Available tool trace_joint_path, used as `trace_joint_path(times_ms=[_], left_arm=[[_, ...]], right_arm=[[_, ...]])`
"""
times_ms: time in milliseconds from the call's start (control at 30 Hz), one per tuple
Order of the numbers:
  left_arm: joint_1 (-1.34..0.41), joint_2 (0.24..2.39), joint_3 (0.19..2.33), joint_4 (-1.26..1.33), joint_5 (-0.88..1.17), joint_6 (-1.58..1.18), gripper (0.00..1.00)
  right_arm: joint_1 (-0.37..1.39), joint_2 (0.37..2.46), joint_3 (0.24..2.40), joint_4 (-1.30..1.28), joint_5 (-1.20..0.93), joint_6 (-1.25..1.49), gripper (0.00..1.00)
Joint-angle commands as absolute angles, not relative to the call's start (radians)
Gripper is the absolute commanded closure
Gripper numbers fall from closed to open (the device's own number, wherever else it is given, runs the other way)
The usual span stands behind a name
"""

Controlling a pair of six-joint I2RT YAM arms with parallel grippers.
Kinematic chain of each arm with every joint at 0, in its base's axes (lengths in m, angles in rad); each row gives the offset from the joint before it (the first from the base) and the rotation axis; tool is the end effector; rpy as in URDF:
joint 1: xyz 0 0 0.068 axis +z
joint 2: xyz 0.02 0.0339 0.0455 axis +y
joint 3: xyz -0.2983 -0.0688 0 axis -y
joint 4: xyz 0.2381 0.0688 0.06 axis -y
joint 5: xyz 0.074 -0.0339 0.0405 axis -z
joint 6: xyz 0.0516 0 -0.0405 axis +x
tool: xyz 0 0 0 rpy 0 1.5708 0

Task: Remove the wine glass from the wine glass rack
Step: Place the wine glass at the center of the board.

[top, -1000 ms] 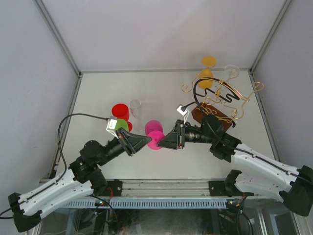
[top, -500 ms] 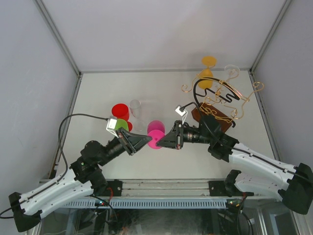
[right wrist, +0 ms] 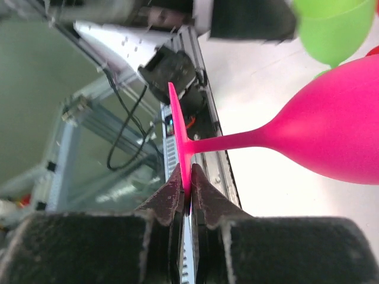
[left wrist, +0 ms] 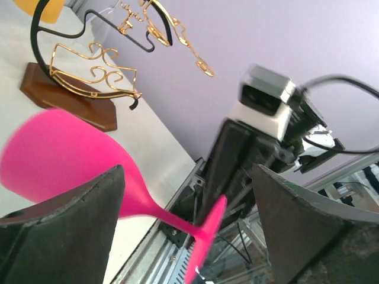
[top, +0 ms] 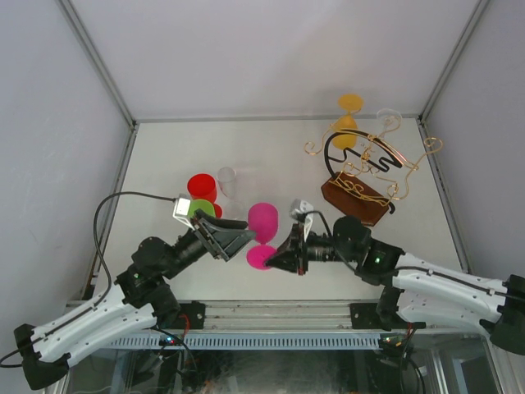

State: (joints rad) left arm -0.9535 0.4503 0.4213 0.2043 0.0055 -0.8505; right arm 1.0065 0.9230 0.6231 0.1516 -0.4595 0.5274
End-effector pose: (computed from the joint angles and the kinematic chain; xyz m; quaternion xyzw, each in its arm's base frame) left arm 0.0662 -0.0938 0.3183 0.0352 0.6415 -0.6023 0.4737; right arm 0.0898 0.1847 0.3206 -0.3194 0.6813 0.5653 0.3380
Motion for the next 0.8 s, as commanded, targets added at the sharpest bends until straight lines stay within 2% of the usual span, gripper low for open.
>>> trace_joint_path(times_ms=[0, 67, 167, 233, 367, 633, 767], left_arm=[[-0.959, 0.445, 0.492, 0.129, -0.02, -0.835, 0.05], [-0.959, 0.43, 0.517, 0.031, -0.074, -0.835, 0.01], [-0.959, 0.417, 0.552, -0.097, -0.123, -0.837, 0.0], [-0.959, 0.425, 0.58, -0.17, -0.147, -0.836, 0.0], [-0.959, 0.463, 0.636, -0.283, -0.2, -0.835, 0.0], [-0.946, 0.514, 0.719, -0.341, -0.262, -0.811, 0.0], [-0.856, 0.563, 0.785, -0.319, -0.078, -0.751, 0.0]], right_arm=[[1.097, 0.813, 0.534, 0.142, -0.295, 0.136, 1.0], [1.098, 0.772, 0.484, 0.165, -0.277, 0.066, 1.0], [1.115, 0.723, 0.395, 0.218, -0.309, -0.076, 1.0], [1.146, 0.706, 0.328, 0.227, -0.362, -0.29, 1.0], [1.288, 0.717, 0.202, 0.324, -0.178, -0.591, 1.0], [1.384, 0.818, 0.183, 0.416, 0.009, -0.733, 1.0], [1.425, 0.846, 0.169, 0.496, 0.115, -0.793, 1.0]])
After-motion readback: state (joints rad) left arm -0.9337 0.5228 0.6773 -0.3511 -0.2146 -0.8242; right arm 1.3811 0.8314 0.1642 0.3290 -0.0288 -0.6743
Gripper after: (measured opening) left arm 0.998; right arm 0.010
